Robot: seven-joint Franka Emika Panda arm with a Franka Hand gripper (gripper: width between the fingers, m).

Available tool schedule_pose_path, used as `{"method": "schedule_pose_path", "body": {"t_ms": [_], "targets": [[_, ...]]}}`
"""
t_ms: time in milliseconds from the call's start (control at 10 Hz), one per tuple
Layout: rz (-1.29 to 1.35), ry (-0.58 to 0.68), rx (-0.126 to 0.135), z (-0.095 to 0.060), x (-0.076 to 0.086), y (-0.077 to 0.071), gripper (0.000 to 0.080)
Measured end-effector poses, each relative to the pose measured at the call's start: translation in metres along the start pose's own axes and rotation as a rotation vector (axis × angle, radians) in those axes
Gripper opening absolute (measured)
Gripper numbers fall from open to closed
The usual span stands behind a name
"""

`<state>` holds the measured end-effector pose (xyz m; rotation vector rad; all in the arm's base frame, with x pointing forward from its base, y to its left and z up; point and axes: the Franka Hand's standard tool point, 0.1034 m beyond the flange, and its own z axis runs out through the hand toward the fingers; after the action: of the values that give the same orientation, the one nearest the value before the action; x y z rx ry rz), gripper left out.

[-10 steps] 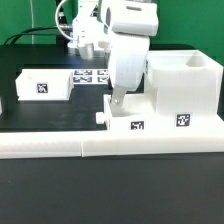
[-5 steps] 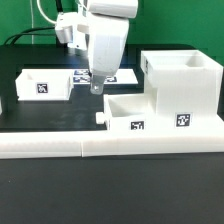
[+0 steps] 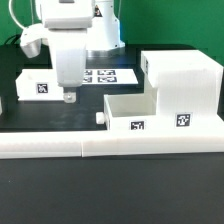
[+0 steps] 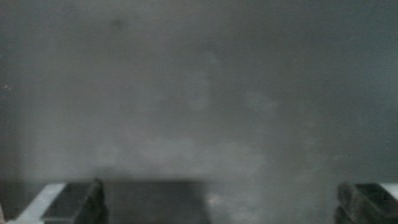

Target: Assemble drawer

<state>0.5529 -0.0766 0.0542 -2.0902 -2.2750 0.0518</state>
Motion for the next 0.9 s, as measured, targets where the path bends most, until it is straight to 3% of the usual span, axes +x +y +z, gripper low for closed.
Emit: {"method": "schedule_pose_path", "body": {"t_ms": [100,300,700,900], "targets": [[0.000,0.024,0.000,0.002,-0.001,-0.002,0.0649],[-0.034,0.105,0.025,0.012,-0.004,-0.004,0.0649],[-0.008,0.141,0.045,0.026,0.020,0.014,0.0649],[0.039,0.145,0.055,0.029,0.036,0.016,0.0649]]}}
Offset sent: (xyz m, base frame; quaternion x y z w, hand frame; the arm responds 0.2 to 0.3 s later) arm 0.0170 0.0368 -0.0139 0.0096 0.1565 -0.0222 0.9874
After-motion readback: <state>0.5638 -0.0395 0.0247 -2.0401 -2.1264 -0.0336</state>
